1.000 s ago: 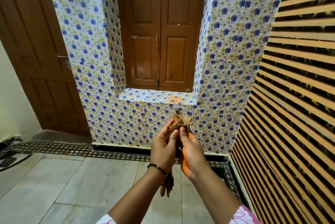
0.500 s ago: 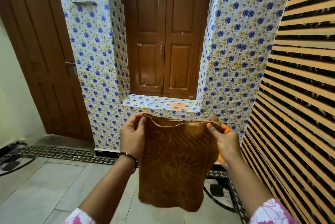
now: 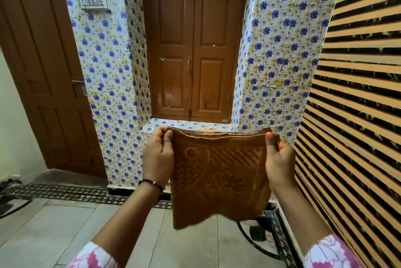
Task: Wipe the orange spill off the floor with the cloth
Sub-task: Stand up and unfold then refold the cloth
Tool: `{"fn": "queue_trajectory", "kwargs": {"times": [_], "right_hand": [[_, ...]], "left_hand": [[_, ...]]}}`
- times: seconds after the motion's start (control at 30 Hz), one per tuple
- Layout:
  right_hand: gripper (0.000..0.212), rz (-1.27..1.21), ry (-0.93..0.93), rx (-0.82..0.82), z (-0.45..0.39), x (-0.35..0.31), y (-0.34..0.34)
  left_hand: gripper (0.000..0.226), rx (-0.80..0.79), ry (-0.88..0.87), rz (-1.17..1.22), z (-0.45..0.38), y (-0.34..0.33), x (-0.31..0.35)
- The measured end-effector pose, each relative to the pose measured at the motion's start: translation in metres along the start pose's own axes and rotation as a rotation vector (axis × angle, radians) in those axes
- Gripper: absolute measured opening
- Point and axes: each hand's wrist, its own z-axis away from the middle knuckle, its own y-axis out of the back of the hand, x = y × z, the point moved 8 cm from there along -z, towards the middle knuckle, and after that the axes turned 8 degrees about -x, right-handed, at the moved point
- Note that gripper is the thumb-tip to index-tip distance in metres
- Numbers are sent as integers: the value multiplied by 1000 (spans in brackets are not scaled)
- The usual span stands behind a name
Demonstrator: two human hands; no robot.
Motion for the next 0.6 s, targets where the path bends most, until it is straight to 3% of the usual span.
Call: {"fn": "queue_trajectory", "kwargs": {"times": [0.07, 0.2, 0.27, 0.33, 0.43, 0.47, 0.53, 0.6], "right_hand": [[55, -26, -12, -62, -5, -3, 0], [34, -264, -108, -150, -11, -16, -5], [25, -159, -98, -201, -15, -29, -7], [12, 55, -21, -304, -17, -45, -17], [48, 241, 16, -568, -7, -55, -51], [50, 233, 0, -663, -1, -55, -65], [32, 114, -77, -781, 11, -48, -86], [17, 10, -127, -776, 16, -43, -96]], "left_hand": [[20, -108, 32, 84, -12, -2, 2], [18, -222, 193, 536, -25, -6, 5], [17, -218, 191, 597, -31, -5, 11], [15, -247, 118, 487, -36, -8, 25], [8, -343, -144, 86, -35, -25, 59], [8, -379, -238, -39, -32, -33, 70], [11, -427, -358, -212, -24, -47, 78], [14, -411, -384, -306, -18, -50, 78]]}}
